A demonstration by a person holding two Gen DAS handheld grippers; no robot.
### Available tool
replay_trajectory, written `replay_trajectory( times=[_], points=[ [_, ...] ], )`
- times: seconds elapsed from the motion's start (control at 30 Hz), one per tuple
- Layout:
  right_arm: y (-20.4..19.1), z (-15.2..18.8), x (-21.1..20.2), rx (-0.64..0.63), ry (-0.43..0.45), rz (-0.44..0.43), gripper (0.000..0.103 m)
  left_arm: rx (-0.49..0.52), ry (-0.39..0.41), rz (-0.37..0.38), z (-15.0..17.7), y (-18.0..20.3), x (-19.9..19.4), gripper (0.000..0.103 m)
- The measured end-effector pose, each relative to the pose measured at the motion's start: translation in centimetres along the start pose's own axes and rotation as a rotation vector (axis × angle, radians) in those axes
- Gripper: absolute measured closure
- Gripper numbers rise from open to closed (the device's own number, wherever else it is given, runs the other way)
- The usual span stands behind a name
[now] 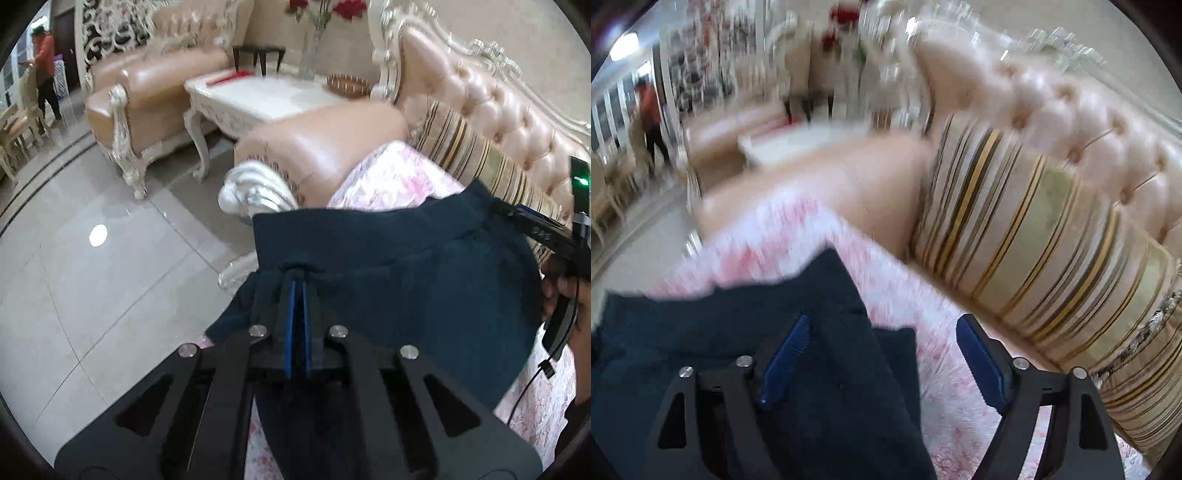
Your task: Fold clothes
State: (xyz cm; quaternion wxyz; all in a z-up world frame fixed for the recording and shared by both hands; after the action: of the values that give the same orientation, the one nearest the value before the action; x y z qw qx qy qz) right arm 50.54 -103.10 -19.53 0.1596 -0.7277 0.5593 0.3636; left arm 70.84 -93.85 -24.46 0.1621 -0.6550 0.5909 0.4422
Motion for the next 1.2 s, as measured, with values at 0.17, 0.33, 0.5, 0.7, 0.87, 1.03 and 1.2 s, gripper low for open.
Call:
replay_trajectory(
  times=[0.17,0.33,0.5,0.7,0.87,1.03,1.2],
  points=[
    [0.3,2.6,-2.5,-0.025,-0.049,0.019,0.022,0.07,0.025,-0.005,3.7,0.7,-4.0,0.096],
    [-0.9,6.0,-2.2,-0.092,-0.132,0.03,0.021,0.131,-0.04,-0.047,6.7,0.5,-2.2,0.095],
    [0.0,6.5,-9.3,0.029,0.019,0.048,0.021,0.12,0.059,-0.012,8.1,1.6,-6.8,0.084],
    [-0.7,13.0,-20.1,0.109,0.109,0.045,0.021,0.125,0.161,0.083,14.4,3.3,-14.3,0.035],
    [-3.1,19.0,-25.0,0.135,0.095,0.084,0.021,0.208,0.185,0.105,18.4,4.5,-18.4,0.033],
    [-6.0,20.8,-28.6,0.104,0.126,0.158,0.02,0.217,0.251,0.138,18.8,4.6,-22.1,0.012],
    [-8.5,19.6,-29.2,0.063,0.154,0.179,0.016,0.201,0.275,0.129,17.6,3.3,-21.7,0.009]
  ],
)
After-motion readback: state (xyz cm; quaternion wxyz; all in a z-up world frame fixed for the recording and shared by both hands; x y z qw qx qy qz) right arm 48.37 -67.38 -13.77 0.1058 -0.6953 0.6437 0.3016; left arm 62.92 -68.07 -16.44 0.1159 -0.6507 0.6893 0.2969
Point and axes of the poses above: each gripper's, at about its wrist camera, not at the fingertips, and x roughly the way its jaws point, y to its right, z to its underside, the point moved 10 cm from there along x, roughly the way its jaws point, and after that the axes turned 13 degrees about -x, right-handed, at the moved point
